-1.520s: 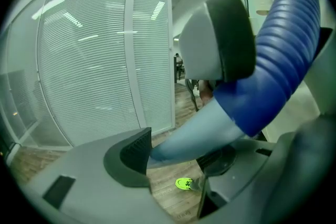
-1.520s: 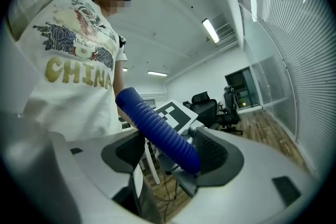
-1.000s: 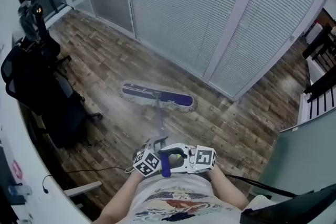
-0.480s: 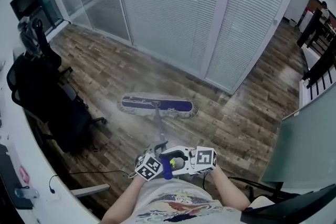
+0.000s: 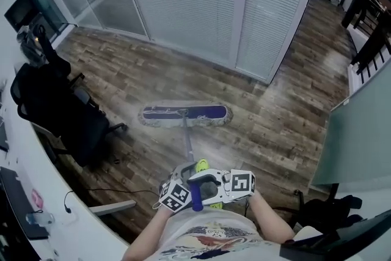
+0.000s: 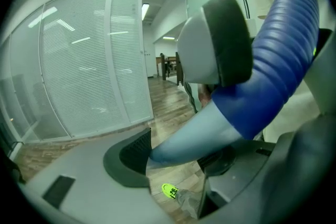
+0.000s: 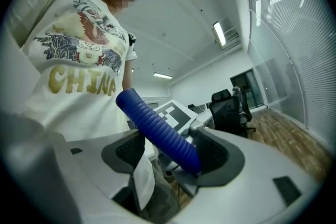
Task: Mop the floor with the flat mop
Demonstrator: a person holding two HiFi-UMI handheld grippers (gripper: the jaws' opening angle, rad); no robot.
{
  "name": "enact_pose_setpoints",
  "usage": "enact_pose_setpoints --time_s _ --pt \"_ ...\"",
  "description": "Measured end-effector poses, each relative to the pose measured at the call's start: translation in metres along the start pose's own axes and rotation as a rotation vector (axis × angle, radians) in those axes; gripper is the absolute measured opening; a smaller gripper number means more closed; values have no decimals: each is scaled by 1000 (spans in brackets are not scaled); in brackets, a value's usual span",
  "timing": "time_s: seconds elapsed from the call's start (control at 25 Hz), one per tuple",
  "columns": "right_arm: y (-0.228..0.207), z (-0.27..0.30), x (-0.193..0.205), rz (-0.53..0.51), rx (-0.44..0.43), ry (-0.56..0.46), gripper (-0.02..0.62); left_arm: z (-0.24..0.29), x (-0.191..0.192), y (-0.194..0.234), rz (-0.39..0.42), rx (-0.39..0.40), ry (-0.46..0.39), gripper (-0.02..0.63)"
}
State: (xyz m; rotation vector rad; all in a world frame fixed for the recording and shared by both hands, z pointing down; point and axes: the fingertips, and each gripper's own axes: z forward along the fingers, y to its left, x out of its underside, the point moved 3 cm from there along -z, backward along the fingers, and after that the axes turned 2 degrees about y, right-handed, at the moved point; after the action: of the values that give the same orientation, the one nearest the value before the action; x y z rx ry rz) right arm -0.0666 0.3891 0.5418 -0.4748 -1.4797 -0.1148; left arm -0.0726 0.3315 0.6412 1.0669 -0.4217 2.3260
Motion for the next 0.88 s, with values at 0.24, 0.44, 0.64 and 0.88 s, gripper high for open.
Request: enact_pose_setpoints --time_s 0.24,0.44,0.64,0.88 --pt "2 -11 4 -3 -7 7 281 10 -4 -6 0 2 -1 210" --pt "-17 -17 -2 -4 -4 18 281 18 -13 12 -24 4 -17 213" --pt "-39 -21 -23 4 -12 -40 281 17 -29 37 -57 7 -48 213" --pt "-80 -16 -25 5 -41 35 282 29 -25 75 -6 39 0 218"
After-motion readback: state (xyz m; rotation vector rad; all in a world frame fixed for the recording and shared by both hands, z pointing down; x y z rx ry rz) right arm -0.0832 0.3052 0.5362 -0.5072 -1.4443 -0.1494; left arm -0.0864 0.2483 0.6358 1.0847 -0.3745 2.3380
